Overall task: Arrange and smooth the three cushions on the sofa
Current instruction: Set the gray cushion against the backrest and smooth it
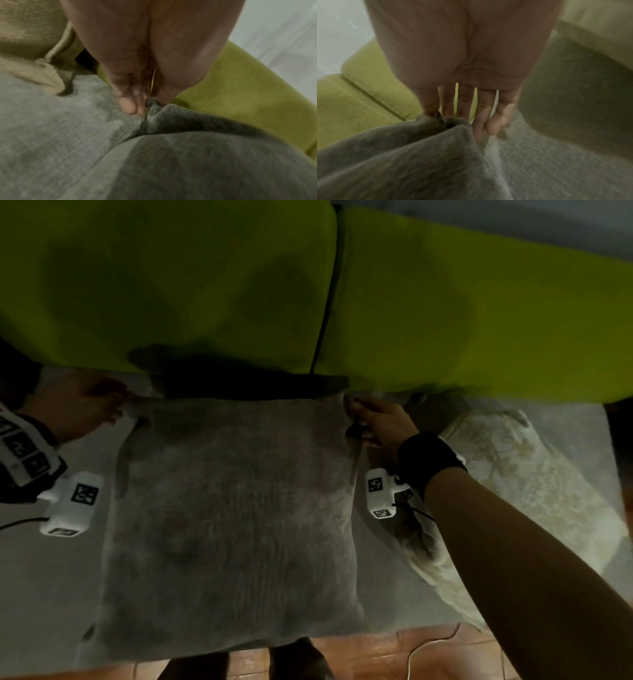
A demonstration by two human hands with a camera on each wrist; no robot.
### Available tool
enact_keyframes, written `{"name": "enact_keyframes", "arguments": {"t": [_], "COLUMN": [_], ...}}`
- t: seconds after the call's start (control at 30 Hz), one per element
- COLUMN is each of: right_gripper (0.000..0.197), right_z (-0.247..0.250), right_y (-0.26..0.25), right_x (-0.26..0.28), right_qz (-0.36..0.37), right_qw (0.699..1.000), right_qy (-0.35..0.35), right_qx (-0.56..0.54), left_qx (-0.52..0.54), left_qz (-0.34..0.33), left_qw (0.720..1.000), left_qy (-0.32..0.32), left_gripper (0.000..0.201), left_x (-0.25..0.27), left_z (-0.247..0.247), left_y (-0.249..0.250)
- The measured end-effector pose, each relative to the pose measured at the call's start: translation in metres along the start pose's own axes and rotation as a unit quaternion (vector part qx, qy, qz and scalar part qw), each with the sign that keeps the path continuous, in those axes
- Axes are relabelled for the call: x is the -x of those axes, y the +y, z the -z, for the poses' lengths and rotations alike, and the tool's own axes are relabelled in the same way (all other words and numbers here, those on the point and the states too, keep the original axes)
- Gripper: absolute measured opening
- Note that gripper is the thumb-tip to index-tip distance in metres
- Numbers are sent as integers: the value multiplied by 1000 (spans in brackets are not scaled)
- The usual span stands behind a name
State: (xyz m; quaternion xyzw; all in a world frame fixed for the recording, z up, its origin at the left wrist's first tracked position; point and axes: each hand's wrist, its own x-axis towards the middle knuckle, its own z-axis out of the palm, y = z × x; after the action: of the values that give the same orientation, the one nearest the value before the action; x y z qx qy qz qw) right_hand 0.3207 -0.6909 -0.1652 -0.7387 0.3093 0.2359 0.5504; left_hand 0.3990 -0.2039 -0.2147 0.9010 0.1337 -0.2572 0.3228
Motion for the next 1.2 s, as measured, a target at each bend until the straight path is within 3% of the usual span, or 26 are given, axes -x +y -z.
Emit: {"name": "enact_keyframes", "arguments": {"t": [0.07,0.17,0.33,0.4,0.53,0.63,0.7,0.83,0.93,1.03,1.1,1.2], "right_gripper": [17,7,19,19,24,14,11,6,9,8,24,30], "right_z": [0,5,-4,-12,-22,-23,-14,30,53,44,35,27], "right_y": [0,2,-4,-6,-7,-14,-19,-15,-21,-25,-28,-27], "right_x": [-4,-12,-8,-6,-2,2,-2,-29,-30,-16,-7,-9], "right_qz": [18,47,-45,-32,-6,51,75,52,44,18,21,75], "right_qw": [999,994,991,992,993,992,992,977,987,998,994,983], "right_qy": [36,71,-68,-84,-99,-115,-78,24,70,-11,-77,-69], "right_qx": [-7,73,103,93,-58,-16,62,206,137,62,77,152], "left_qx": [15,55,116,113,147,133,111,120,116,128,126,108], "left_qz": [-7,2,-15,-36,-55,-77,-76,-37,-41,-57,-66,-70], "left_qw": [1000,998,992,992,987,988,991,982,978,976,975,975], "left_qy": [14,44,49,40,-24,-12,17,144,170,169,171,180], "left_gripper": [25,21,30,36,34,36,33,23,21,24,24,23], "left_x": [-20,-3,42,49,65,69,72,69,64,62,63,60], "left_z": [1,4,1,-2,-9,-10,0,19,17,9,6,5], "left_y": [-29,-17,32,38,53,50,45,10,-3,-1,0,2]}}
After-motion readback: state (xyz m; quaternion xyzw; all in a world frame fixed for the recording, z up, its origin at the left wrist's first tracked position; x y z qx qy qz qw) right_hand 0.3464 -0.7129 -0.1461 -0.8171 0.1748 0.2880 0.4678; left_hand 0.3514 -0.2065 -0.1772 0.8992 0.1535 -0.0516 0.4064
